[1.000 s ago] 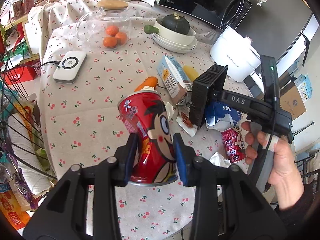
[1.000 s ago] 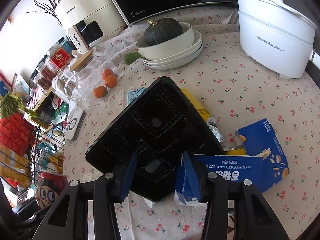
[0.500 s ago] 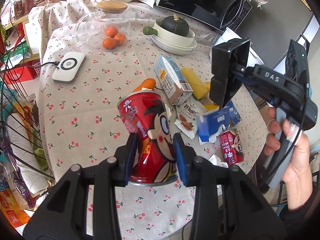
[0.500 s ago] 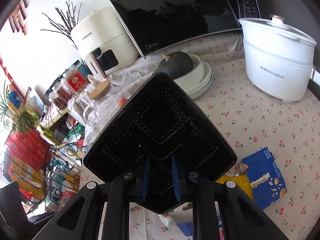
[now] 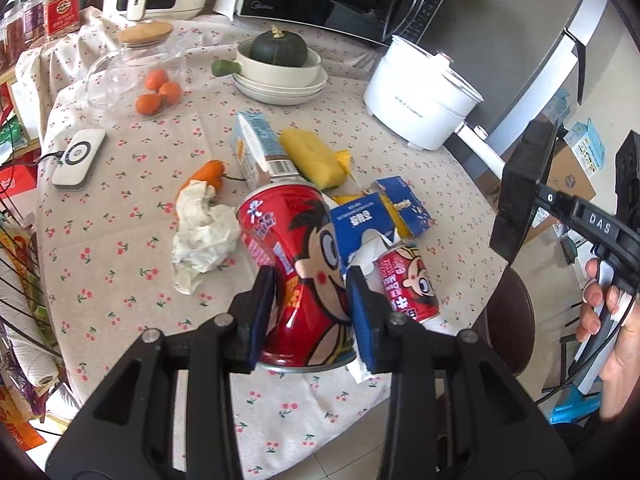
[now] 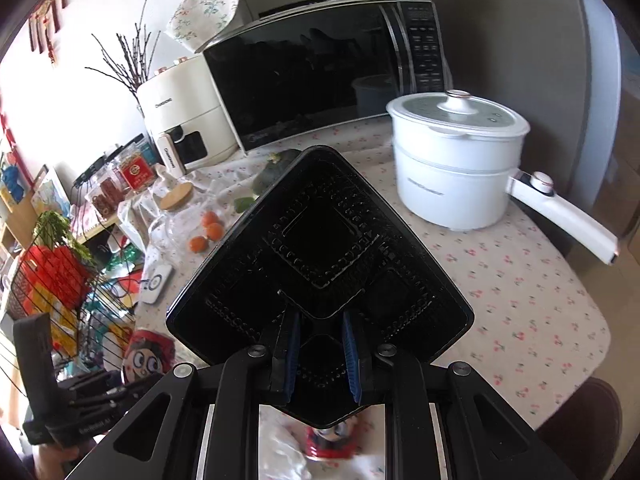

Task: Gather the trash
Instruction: 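Carry the black tray to the brown bin and open the right tool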

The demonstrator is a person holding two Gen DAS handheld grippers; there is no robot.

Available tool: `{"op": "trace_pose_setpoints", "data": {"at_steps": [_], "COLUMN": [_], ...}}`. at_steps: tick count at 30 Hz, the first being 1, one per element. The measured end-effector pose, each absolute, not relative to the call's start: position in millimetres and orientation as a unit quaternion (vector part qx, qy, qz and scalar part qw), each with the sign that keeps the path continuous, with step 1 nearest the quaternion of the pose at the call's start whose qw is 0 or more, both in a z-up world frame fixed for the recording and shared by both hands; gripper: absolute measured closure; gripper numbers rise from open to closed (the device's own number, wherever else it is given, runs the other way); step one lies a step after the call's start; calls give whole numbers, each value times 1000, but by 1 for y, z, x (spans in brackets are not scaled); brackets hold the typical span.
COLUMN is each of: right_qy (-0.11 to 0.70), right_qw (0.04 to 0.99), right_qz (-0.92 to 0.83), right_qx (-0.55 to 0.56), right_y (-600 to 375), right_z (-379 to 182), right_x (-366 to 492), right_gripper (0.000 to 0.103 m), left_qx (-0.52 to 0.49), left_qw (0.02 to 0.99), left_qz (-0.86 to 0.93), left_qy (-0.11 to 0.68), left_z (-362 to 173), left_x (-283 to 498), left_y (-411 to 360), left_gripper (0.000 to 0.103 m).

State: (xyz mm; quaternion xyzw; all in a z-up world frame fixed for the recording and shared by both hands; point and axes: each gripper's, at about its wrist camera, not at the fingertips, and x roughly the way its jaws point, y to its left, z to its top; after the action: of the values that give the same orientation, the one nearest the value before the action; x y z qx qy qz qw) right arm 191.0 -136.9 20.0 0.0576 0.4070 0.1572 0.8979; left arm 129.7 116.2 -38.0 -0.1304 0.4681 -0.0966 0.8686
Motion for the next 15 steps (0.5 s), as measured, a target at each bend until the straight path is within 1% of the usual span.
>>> {"op": "trace_pose_setpoints", "data": {"at_steps": [8, 11, 15], "right_qy": [468, 482, 525], "right_qw": [879, 872, 845], "right_qz": [57, 32, 4], "right_qx": [66, 78, 101], "right_y": [-242, -277, -319], "right_z": [-16, -36, -65], "right_x": [149, 136, 130], "right_gripper": [83, 83, 83], "left_qx": [-101, -87, -74], "left_qw": [857, 853, 847], "left_qz": [-146, -165, -184], "left_qy": [483, 488, 493], "left_z": [-44, -47, -52], "left_x": [130, 132, 134], "left_y": [52, 29, -1], "left_gripper": [64, 64, 64]}}
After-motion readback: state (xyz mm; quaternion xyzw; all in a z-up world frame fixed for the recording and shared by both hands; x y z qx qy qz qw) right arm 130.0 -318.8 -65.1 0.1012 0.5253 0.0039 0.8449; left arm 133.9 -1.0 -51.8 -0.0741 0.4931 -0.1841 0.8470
